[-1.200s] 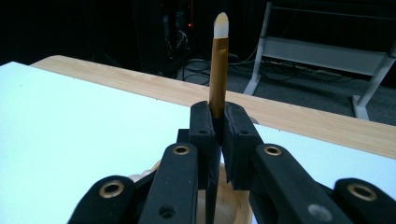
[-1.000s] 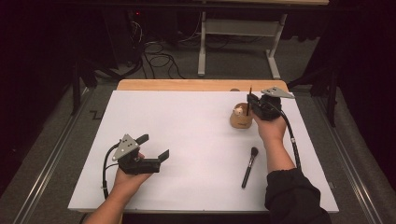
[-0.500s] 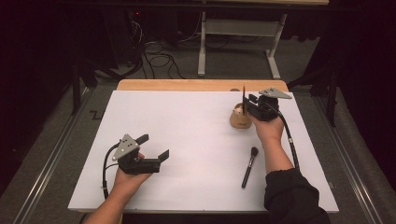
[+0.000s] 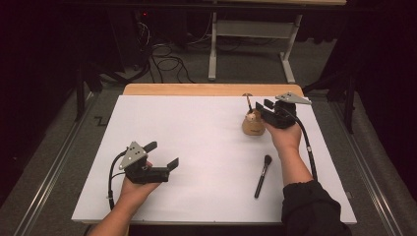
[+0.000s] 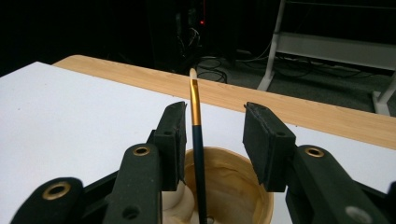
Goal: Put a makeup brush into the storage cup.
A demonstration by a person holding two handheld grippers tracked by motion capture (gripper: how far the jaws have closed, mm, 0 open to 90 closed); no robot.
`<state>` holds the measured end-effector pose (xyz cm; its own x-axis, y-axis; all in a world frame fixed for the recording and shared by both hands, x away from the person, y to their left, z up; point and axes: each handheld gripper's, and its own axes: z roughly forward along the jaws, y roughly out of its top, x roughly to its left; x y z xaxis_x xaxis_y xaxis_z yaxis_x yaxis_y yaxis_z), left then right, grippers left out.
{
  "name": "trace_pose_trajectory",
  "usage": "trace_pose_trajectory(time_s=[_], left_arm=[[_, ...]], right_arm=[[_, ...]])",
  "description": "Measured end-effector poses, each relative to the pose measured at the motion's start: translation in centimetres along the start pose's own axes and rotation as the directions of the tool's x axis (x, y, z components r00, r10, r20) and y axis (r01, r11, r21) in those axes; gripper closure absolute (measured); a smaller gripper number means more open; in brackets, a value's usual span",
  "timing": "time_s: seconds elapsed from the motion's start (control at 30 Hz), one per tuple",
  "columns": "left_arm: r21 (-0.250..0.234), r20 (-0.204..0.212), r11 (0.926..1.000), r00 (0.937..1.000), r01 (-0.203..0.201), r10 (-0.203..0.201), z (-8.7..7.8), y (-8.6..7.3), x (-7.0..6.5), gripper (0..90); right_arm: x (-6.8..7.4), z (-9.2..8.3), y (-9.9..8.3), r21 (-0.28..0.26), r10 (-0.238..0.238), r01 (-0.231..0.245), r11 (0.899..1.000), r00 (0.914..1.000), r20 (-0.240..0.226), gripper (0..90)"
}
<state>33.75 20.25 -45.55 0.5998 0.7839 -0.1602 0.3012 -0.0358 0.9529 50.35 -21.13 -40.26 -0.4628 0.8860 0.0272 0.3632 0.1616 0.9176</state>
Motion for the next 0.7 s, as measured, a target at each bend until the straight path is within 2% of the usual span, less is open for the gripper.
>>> trace_pose_trajectory(time_s=[0.4, 0.7], left_arm=[[-0.001, -0.002, 1.0000, 1.0000, -0.005, 0.005, -0.1, 0.1, 0.0, 0.9], [0.000, -0.001, 1.0000, 1.0000, -0.006, 0.006, 0.0, 0.1, 0.0, 0.9]], right_arm=[[1.1, -2.2, -0.3, -0.017, -0.004, 0.004, 1.000, 0.9995, -0.031, 59.1], [1.6, -3.7, -0.9, -0.025, -0.012, 0.011, 1.000, 0.9993, -0.036, 58.9]])
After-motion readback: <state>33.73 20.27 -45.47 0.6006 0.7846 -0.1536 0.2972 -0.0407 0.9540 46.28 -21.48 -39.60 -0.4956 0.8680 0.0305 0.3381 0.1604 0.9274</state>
